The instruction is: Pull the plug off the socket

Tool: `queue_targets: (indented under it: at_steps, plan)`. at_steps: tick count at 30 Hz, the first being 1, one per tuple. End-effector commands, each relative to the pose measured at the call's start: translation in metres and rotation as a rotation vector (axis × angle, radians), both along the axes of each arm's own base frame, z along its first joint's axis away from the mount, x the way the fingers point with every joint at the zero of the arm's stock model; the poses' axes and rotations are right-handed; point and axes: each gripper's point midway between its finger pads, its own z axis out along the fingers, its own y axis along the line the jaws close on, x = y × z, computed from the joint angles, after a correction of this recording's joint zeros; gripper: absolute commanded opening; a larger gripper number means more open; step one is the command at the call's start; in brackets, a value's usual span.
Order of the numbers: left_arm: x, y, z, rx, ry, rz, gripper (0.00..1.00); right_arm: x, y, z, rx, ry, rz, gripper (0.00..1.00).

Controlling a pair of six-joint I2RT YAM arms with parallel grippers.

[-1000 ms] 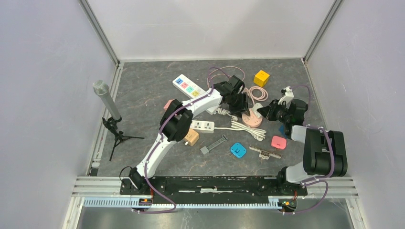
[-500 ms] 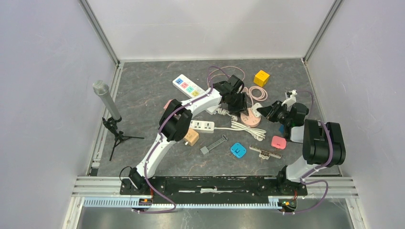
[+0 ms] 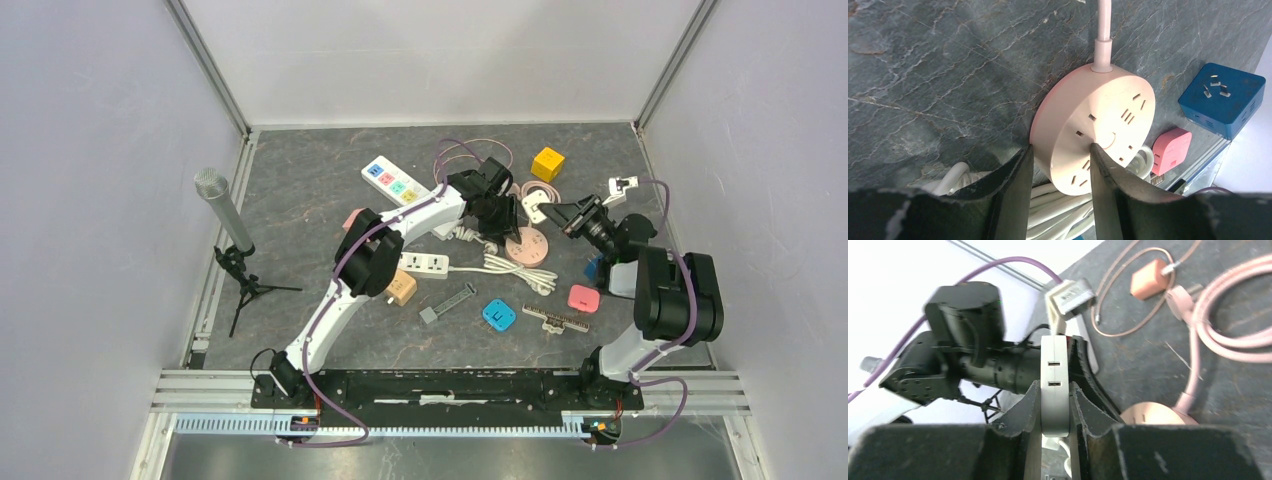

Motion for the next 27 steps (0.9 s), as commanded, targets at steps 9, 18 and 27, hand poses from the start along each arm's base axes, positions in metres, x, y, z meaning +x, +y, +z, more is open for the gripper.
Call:
queue_targets:
  at_steps: [9, 18, 27]
  plan:
    - [-0.065, 0.06, -0.1, 0.367, 0.156, -0.134, 0.55, 0.015, -0.031, 0.007, -0.348, -0.043, -0.067, 0.0]
    - [-0.022, 0.008, 0.005, 0.054, -0.028, -0.169, 0.81, 0.022, -0.069, -0.009, -0.528, 0.08, -0.223, 0.0]
    - [-0.011, 0.019, 0.057, 0.03, -0.161, -0.196, 1.0, 0.025, -0.093, -0.03, -0.599, 0.204, -0.31, 0.03]
